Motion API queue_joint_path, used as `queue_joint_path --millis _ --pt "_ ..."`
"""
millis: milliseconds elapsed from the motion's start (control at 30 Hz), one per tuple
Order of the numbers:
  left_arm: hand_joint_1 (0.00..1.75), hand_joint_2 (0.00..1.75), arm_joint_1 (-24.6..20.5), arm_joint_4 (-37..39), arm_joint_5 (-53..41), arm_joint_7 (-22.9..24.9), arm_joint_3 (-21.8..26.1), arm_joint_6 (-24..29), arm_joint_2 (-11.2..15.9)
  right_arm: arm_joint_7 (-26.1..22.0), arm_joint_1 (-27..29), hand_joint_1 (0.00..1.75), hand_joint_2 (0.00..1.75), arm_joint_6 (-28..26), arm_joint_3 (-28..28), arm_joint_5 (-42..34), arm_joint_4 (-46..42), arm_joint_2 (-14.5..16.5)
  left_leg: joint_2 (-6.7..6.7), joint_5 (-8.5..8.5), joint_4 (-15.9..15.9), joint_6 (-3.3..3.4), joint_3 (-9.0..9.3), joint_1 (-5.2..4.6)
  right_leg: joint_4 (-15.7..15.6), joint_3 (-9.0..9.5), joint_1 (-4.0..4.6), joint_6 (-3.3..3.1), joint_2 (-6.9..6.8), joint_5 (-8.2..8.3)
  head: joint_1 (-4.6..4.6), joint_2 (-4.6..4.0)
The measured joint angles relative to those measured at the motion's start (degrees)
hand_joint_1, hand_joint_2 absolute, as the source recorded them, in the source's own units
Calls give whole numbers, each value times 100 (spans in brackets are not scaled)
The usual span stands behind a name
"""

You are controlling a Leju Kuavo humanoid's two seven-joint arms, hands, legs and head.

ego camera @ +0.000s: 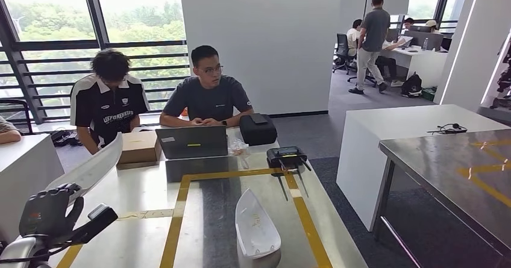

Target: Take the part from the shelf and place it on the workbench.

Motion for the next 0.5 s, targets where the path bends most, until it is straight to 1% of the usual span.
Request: queue_joint_path --millis 300,433,467,500 --pt "175 175 57 187 -22 -34 98 -17 46 0 3 0 0 0 0 11 -1 -1 0 0 0 1 0 0 0 1 -1 0 -2 0 0 0" --pt "0 175 75 310 -60 -24 110 -104 46 0 4 0 0 -1 -1 5 -1 -1 0 -1 0 1 0 0 0 1 -1 0 -3 0 0 0" --pt "0 175 83 341 -56 -27 119 -112 47 0 5 0 0 -2 -1 6 -1 -1 0 -1 0 1 0 0 0 1 -1 0 -3 0 0 -1" --pt "0 131 89 367 -49 -35 133 -113 49 0 6 0 0 -4 -1 9 -2 -1 0 -1 0 1 0 0 0 1 -1 0 -3 0 0 -1"
